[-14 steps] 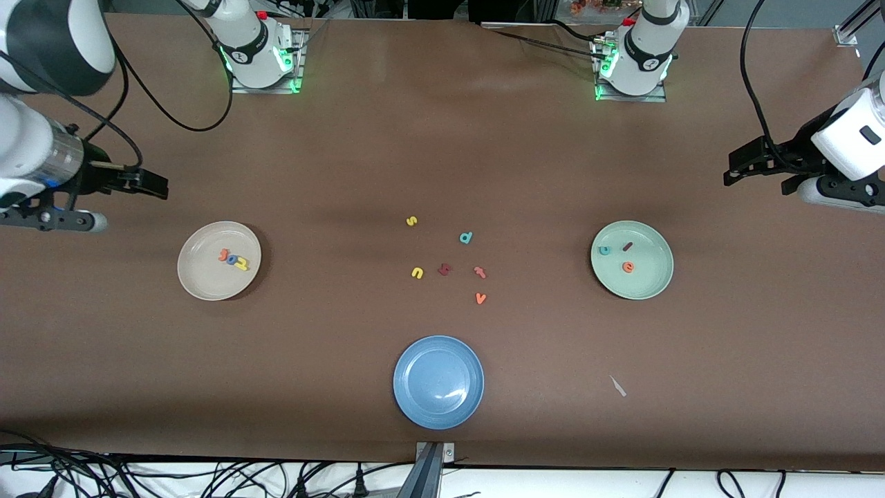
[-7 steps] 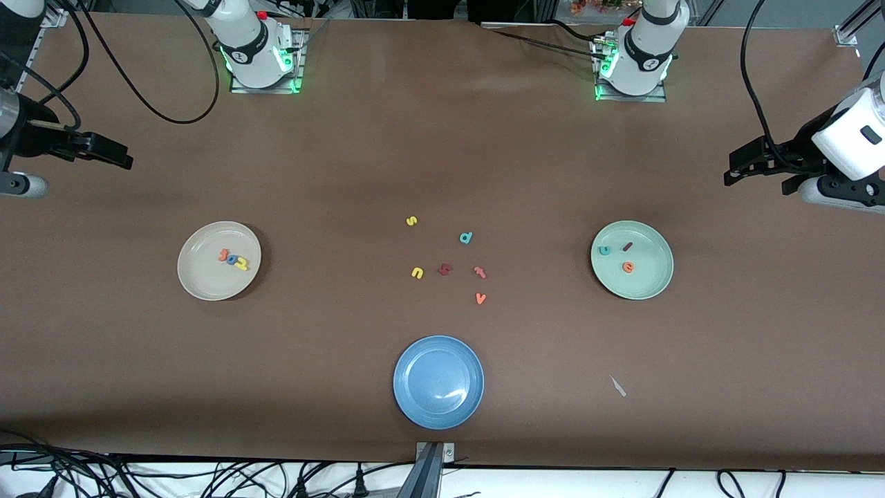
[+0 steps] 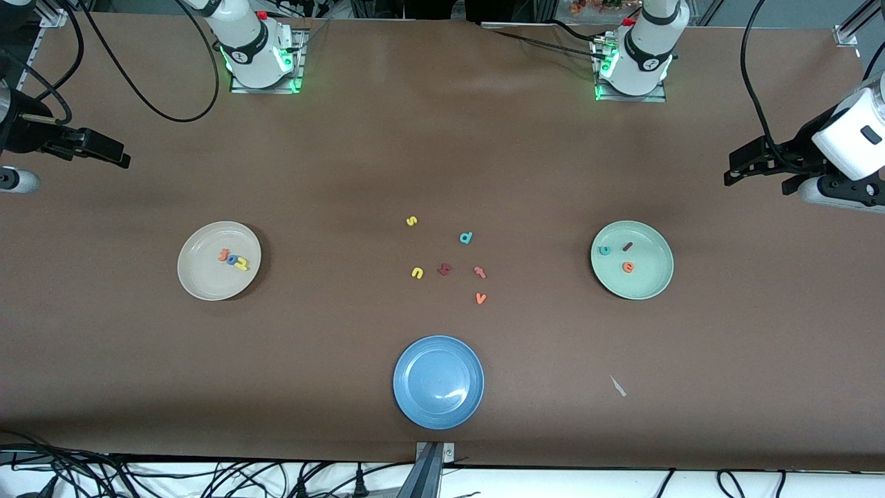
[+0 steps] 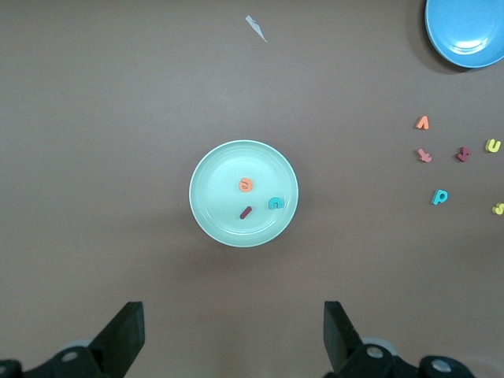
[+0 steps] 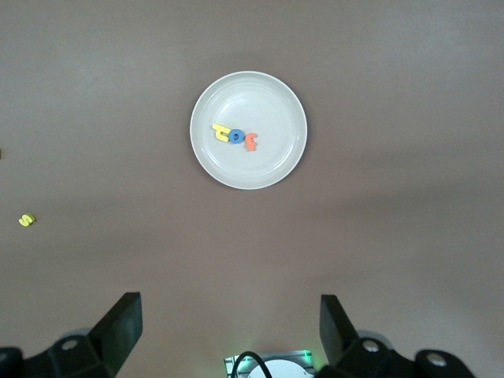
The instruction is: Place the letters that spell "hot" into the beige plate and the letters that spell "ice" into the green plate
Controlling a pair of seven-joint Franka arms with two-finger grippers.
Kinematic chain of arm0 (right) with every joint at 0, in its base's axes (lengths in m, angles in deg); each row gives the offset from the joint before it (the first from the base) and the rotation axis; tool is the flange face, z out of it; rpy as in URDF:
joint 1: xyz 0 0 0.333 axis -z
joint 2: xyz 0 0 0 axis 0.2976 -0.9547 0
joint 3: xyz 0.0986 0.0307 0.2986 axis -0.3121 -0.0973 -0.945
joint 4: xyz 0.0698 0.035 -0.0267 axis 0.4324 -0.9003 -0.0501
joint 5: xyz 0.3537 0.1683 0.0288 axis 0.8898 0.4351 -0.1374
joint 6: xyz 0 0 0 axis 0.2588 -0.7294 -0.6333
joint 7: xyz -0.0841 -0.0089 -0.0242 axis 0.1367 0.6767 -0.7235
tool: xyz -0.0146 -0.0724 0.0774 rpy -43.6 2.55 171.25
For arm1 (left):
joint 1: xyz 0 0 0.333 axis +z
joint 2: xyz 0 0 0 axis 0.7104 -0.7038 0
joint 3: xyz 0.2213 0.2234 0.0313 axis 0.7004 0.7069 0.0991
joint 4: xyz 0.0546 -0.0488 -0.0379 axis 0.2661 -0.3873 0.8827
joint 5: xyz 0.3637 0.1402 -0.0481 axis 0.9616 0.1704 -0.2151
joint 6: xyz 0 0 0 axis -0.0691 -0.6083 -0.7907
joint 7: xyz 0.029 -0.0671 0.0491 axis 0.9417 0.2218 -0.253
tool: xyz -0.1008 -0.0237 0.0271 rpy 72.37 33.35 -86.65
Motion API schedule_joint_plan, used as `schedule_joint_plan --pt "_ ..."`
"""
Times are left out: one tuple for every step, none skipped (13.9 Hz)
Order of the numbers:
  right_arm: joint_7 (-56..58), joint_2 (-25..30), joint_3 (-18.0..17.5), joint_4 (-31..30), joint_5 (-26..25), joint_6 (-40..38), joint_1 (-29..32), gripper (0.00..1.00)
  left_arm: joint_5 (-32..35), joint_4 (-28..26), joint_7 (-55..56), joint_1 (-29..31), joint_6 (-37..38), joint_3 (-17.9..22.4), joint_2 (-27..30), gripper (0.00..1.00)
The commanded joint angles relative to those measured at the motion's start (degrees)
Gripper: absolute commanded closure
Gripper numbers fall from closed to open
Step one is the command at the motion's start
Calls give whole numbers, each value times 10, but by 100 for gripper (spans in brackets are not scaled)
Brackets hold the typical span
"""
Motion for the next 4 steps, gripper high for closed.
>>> schedule_joint_plan --pt "9 16 -11 -16 8 16 15 0 -9 8 1 2 2 1 2 0" --pt "10 16 -10 -17 7 16 15 0 -9 8 1 2 2 2 2 0" --pt "18 16 -10 -17 8 17 14 0 -9 8 1 2 2 2 2 0" --pt "34 15 -10 -17 6 27 15 0 -9 8 2 2 2 2 2 0"
